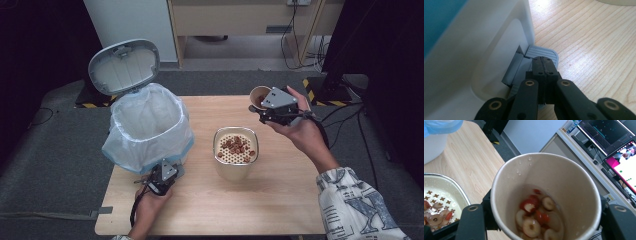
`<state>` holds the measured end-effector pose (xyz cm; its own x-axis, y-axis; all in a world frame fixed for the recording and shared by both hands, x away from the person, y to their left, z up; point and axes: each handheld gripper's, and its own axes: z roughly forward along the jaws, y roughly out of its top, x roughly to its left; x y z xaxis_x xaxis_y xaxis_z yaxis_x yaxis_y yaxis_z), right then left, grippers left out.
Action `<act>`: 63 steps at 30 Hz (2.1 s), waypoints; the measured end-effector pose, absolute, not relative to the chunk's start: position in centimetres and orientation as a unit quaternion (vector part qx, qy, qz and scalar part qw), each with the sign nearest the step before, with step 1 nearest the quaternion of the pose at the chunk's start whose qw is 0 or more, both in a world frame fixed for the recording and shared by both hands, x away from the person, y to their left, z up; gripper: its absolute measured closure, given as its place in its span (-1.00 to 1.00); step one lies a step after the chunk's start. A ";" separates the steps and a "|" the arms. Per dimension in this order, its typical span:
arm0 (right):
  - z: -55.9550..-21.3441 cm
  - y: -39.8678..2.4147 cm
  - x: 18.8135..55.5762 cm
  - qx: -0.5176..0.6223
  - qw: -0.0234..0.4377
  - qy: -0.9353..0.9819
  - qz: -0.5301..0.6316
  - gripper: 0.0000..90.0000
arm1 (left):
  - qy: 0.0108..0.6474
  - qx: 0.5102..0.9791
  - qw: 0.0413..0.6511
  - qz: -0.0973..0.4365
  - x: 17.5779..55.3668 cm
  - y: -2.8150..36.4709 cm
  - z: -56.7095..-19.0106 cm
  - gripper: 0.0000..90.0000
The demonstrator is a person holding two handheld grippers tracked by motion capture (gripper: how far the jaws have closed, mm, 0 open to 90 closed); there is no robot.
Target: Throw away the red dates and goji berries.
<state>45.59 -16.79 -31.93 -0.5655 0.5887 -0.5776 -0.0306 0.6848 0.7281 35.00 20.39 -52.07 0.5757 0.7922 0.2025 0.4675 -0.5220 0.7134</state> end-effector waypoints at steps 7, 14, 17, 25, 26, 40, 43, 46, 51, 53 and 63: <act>-32.0 -16.3 45.3 0.163 0.437 0.813 0.350 -0.24 | 0.379 0.832 0.310 0.263 35.0 20.4 -52.1 1.00; -32.1 -15.8 45.3 0.160 0.433 0.814 0.353 -0.24 | 0.379 0.832 0.309 0.262 35.0 20.4 -52.1 1.00; -32.2 -15.3 45.3 0.150 0.437 0.816 0.347 -0.24 | 0.378 0.832 0.310 0.262 35.0 20.4 -52.1 1.00; -31.7 -14.5 45.4 0.131 0.448 0.820 0.331 -0.24 | 0.379 0.832 0.309 0.262 35.0 20.4 -52.1 0.99; -31.6 -14.5 45.4 0.128 0.450 0.821 0.328 -0.24 | 0.378 0.832 0.309 0.262 35.0 20.4 -52.1 1.00; -31.2 -13.9 44.7 0.084 0.476 0.824 0.295 -0.24 | 0.380 0.831 0.311 0.262 35.0 20.4 -52.1 1.00; -31.2 -13.8 44.6 0.078 0.482 0.825 0.284 -0.24 | 0.380 0.830 0.312 0.262 35.0 20.4 -52.1 1.00; -31.3 -13.7 44.5 0.070 0.487 0.825 0.277 -0.24 | 0.380 0.830 0.312 0.262 35.0 20.4 -52.1 0.99; -31.3 -13.5 44.4 0.061 0.491 0.826 0.269 -0.24 | 0.380 0.831 0.312 0.262 35.0 20.4 -52.1 1.00; -31.4 -13.5 44.3 0.060 0.491 0.827 0.269 -0.24 | 0.380 0.830 0.312 0.262 35.0 20.4 -52.1 1.00; -31.4 -13.0 44.2 0.049 0.496 0.827 0.261 -0.24 | 0.379 0.831 0.311 0.262 35.0 20.4 -52.1 1.00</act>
<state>44.20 -13.02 -31.36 -0.5033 0.3400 -0.7944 -0.1786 0.8585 0.4806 35.02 20.41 -52.07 0.5753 0.7931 0.2002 0.4667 -0.5192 0.7159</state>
